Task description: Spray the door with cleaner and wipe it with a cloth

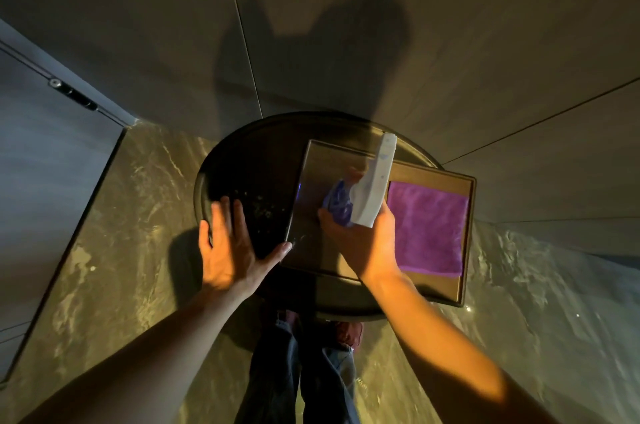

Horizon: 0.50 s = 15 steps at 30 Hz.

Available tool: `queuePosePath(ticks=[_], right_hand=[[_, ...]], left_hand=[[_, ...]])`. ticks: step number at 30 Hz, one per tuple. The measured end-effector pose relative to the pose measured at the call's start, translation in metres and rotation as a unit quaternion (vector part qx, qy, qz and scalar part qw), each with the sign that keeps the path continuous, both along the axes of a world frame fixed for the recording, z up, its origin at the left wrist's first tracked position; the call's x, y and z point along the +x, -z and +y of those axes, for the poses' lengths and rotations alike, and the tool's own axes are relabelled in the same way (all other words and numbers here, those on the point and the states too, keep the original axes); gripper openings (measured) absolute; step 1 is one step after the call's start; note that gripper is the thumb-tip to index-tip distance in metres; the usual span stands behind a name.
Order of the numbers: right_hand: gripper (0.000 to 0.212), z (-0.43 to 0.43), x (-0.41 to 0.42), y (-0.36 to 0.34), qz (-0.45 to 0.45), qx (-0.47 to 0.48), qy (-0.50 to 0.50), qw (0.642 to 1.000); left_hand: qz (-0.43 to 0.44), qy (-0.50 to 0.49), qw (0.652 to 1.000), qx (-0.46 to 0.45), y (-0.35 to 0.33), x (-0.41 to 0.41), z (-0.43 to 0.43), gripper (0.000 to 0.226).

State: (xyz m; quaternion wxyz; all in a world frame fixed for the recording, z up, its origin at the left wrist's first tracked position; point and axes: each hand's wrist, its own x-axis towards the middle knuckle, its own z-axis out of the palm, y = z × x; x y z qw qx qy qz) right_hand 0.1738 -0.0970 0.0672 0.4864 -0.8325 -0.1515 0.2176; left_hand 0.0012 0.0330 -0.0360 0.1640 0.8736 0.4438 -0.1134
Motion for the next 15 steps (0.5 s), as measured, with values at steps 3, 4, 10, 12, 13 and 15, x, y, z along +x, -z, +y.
queuePosePath(ticks=[3,4,10,12,13,15], right_hand=[[0.066,-0.002,-0.001,0.004,-0.017,0.0,-0.026,1.0],[0.071,-0.003,-0.001,0.006,-0.02,-0.004,-0.034,0.999],[0.099,-0.013,-0.002,0.003,-0.023,-0.008,-0.058,0.998],[0.112,-0.019,0.001,0.005,-0.025,-0.019,-0.075,0.997],[0.115,-0.026,0.003,0.007,-0.034,-0.034,-0.084,0.995],[0.112,-0.054,-0.006,-0.001,-0.063,-0.062,-0.09,0.992]], left_hand=[[-0.007,-0.005,1.0,0.004,0.001,-0.001,-0.002,0.131],[-0.008,-0.007,1.0,0.014,0.001,0.0,-0.003,0.13],[0.016,-0.002,1.0,-0.006,-0.006,0.0,0.0,0.133],[0.014,-0.004,1.0,-0.02,-0.011,0.005,0.004,0.133],[0.019,-0.005,0.999,-0.041,-0.017,0.007,0.008,0.133],[0.007,0.003,0.998,-0.063,-0.025,-0.001,0.012,0.128]])
